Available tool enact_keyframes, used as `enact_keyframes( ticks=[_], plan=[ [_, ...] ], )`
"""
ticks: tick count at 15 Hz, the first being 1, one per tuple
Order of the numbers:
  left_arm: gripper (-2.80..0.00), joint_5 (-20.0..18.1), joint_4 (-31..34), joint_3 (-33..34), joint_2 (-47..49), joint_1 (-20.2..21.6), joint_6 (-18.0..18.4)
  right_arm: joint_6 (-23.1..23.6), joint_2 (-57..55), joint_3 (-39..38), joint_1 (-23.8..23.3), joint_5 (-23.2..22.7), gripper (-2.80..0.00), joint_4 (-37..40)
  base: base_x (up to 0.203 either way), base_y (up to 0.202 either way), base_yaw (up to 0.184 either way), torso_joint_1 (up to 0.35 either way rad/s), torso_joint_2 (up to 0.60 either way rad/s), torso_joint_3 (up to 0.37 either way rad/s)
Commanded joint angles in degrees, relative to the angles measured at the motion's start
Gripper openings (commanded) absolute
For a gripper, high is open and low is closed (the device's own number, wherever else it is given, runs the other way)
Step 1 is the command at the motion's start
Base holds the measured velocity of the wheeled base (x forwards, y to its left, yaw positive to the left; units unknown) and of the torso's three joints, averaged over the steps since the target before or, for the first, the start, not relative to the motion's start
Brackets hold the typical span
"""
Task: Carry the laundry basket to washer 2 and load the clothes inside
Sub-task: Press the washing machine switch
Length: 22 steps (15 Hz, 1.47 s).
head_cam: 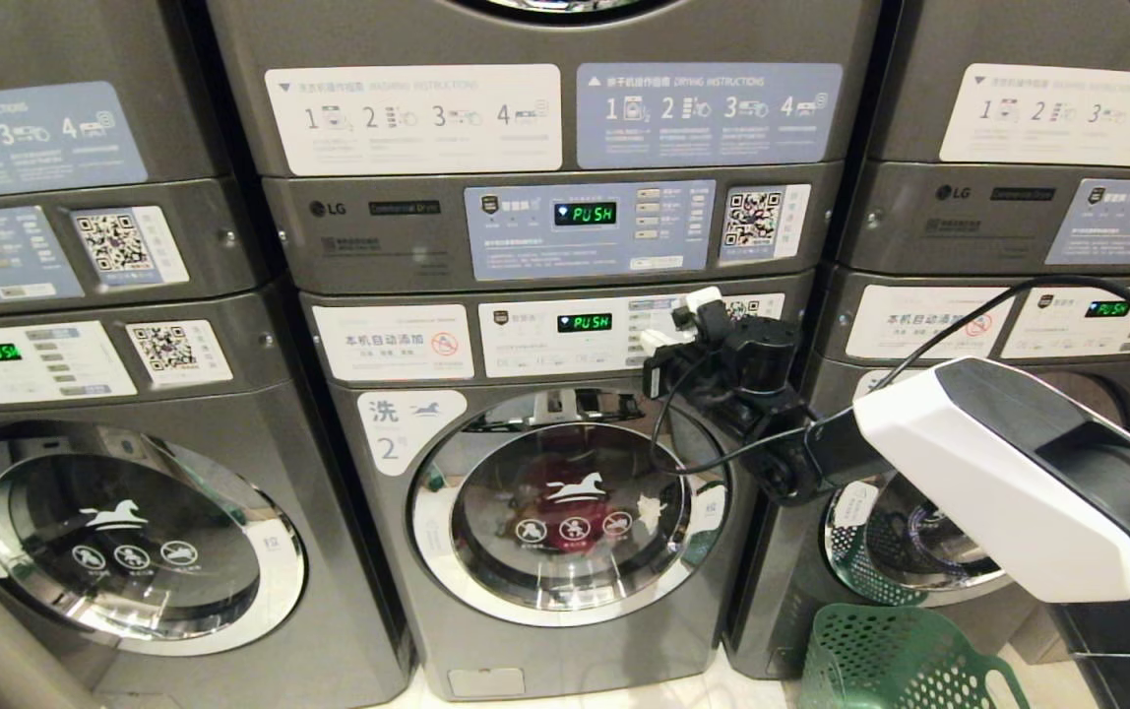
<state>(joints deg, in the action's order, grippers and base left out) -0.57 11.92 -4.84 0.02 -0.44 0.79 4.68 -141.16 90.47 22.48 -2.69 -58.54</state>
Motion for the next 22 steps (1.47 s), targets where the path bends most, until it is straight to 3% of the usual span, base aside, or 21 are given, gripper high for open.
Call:
enact_keyframes(
  ticks=[1, 22],
  plan=[
    [-2.8, 0.0, 0.0, 0.0, 0.0, 0.0, 0.0, 0.1, 1.3, -1.1, 0.0, -0.2, -2.8, -0.4, 0.0, 0.0, 0.0, 0.0, 0.0, 0.0],
    [-2.8, 0.0, 0.1, 0.0, 0.0, 0.0, 0.0, 0.3, -0.4, 4.4, 0.0, -0.2, -2.8, 3.7, 0.0, 0.0, 0.0, 0.0, 0.0, 0.0]
  ],
)
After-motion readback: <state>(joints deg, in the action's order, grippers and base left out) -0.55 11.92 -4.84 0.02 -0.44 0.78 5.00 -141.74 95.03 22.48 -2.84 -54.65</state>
